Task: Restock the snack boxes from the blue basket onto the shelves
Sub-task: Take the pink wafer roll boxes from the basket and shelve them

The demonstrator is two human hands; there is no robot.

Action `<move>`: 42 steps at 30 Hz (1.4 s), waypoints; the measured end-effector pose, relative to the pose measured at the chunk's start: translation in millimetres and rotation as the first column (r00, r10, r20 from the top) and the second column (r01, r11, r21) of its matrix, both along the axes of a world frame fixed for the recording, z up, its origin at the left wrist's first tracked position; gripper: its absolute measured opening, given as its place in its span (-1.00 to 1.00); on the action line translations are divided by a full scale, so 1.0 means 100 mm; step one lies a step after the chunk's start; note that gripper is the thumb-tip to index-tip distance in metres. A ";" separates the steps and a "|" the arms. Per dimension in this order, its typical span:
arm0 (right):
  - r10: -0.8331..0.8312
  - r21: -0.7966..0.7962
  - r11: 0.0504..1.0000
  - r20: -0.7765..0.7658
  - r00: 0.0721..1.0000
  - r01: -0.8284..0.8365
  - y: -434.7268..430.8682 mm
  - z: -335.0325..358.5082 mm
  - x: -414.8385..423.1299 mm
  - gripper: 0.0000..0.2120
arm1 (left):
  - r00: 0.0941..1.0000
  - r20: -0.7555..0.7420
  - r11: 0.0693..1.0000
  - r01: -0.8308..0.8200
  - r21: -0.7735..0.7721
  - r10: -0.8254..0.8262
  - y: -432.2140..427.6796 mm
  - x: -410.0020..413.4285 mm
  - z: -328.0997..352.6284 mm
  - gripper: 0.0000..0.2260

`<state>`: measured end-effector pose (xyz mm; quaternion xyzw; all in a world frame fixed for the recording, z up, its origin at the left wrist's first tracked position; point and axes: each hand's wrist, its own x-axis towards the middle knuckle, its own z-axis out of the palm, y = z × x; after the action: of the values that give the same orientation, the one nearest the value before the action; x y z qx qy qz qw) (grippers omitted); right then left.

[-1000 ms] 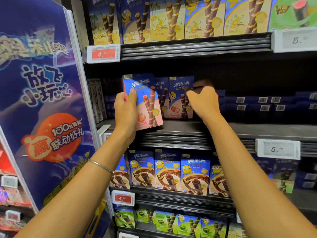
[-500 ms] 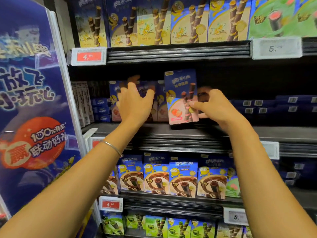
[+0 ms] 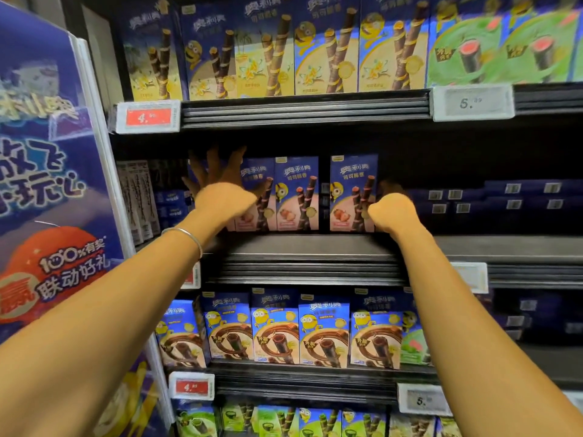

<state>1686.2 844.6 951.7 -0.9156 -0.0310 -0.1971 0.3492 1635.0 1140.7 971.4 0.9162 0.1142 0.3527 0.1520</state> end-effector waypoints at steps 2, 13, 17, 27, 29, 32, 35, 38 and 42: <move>-0.003 -0.005 1.000 -0.038 0.999 0.003 0.05 0.04 0.03 -0.58 | 0.999 -0.025 0.999 -0.048 0.010 0.048 0.02 -0.01 -0.01 -0.12; 0.014 -0.008 1.000 -0.114 0.993 -0.015 0.21 0.10 0.11 -0.45 | 0.997 0.028 0.995 -0.067 0.078 0.065 0.13 -0.03 -0.10 -0.07; 0.016 -0.028 0.999 -0.089 0.996 -0.018 0.29 0.09 0.12 -0.47 | 0.998 -0.035 0.996 -0.056 0.065 0.058 0.15 -0.02 -0.06 -0.09; 0.012 -0.045 0.999 -0.086 0.996 -0.016 0.27 0.08 0.10 -0.53 | 0.994 -0.044 0.990 -0.100 0.104 0.105 0.15 0.01 -0.06 -0.09; 0.031 0.019 0.999 -0.086 0.996 -0.030 0.26 0.07 0.09 -0.56 | 0.994 -0.038 0.989 -0.097 0.107 0.102 0.16 0.01 -0.07 -0.07; 0.063 0.165 0.985 -0.088 0.994 -0.048 0.25 0.05 0.06 -0.57 | 0.997 0.016 0.995 -0.079 0.061 0.078 0.19 0.00 -0.07 0.00; 0.118 0.305 0.948 -0.076 0.990 -0.090 0.24 -0.01 0.04 -0.61 | 0.995 0.093 0.999 -0.020 -0.047 0.024 0.22 -0.01 -0.07 0.02; 0.130 0.405 0.910 -0.075 0.989 -0.089 0.25 -0.04 -0.01 -0.76 | 0.962 0.271 0.975 0.079 -0.207 -0.020 0.22 -0.01 -0.08 -0.11; 0.137 0.526 0.845 -0.043 0.990 -0.094 0.24 -0.04 -0.07 -0.87 | 0.880 0.475 0.850 0.267 -0.454 -0.022 0.16 -0.08 -0.12 -0.30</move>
<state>1679.1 868.7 948.1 -0.7896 -0.0176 -0.1403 0.5971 1627.4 1157.1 959.6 0.7419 0.0929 0.5008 0.4361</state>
